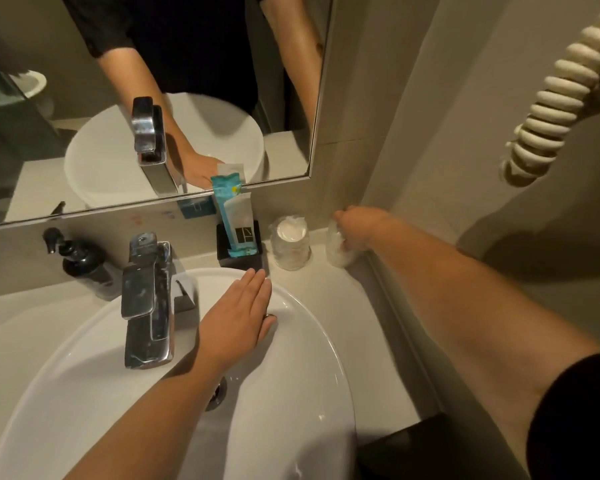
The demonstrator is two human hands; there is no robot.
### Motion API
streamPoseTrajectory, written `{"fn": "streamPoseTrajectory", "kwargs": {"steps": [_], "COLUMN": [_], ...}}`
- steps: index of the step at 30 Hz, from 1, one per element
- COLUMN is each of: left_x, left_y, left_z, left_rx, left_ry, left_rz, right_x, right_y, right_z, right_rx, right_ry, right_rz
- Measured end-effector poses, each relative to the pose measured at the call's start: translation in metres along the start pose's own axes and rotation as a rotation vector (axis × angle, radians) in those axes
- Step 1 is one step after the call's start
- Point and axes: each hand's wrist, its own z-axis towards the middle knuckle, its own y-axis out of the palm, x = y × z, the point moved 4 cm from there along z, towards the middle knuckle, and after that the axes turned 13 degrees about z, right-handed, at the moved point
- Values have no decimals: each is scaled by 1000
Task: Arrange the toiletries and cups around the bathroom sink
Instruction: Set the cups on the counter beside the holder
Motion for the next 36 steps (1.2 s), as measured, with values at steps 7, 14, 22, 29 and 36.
{"fn": "streamPoseTrajectory", "kwargs": {"steps": [7,14,22,29,36], "left_x": [-1,0,0,0,0], "left_y": [5,8,10,10,5], "left_z": [0,-1,-1,-2,-2], "left_rx": [-23,-21,-16,-34,-42], "left_ry": [-3,-9,-8,-14,-26], "left_rz": [-4,-1,23,50,12], "right_x": [-3,-1,4,1,-99], "right_y": [1,-3,-2,-23,-15], "right_z": [13,15,14,-4,-40], "right_rx": [10,17,36,87,303], "right_ry": [-151,-289,-287,-267,-553], "right_rz": [-33,-84,-62,-12,26]}}
